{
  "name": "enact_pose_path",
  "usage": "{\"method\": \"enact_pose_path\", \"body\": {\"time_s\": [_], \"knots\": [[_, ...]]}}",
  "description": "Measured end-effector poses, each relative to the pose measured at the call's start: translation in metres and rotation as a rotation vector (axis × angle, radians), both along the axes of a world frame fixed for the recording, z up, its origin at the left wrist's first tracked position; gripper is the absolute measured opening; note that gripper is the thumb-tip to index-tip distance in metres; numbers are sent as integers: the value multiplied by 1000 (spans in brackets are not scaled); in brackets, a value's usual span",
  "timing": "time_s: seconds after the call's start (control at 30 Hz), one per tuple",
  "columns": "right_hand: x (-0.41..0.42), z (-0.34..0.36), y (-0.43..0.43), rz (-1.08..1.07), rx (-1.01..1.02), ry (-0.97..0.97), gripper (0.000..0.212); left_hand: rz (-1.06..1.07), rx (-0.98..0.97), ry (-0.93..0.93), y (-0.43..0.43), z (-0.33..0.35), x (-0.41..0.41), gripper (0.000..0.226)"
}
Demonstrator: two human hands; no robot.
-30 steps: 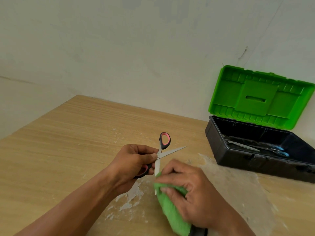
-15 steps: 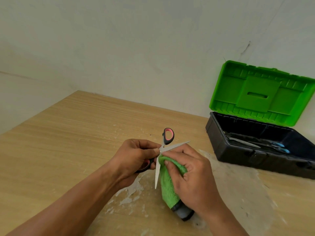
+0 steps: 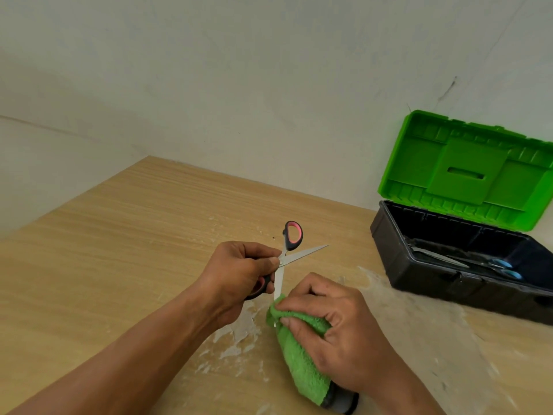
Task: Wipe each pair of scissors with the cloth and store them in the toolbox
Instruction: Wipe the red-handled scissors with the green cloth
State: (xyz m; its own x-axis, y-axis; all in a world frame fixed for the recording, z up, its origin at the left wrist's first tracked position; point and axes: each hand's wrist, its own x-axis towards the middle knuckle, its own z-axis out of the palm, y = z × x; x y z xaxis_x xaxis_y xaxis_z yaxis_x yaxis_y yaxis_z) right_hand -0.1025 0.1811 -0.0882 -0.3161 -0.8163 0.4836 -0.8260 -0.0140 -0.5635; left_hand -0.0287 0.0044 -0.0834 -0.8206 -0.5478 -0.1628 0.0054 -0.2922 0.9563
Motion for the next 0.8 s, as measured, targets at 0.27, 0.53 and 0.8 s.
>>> {"method": "enact_pose_path", "body": {"time_s": [0.27,0.53,0.8], "knots": [[-9,19,18,9,138,-36,17,18,-137,-22,6,5,1,10],[-7,2,-1,-382,-179,138,16,13,-250,-36,40,8,6,10],[-9,1,0,-358,-205,116,14,22,-264,-21,45,13,10,11]]}}
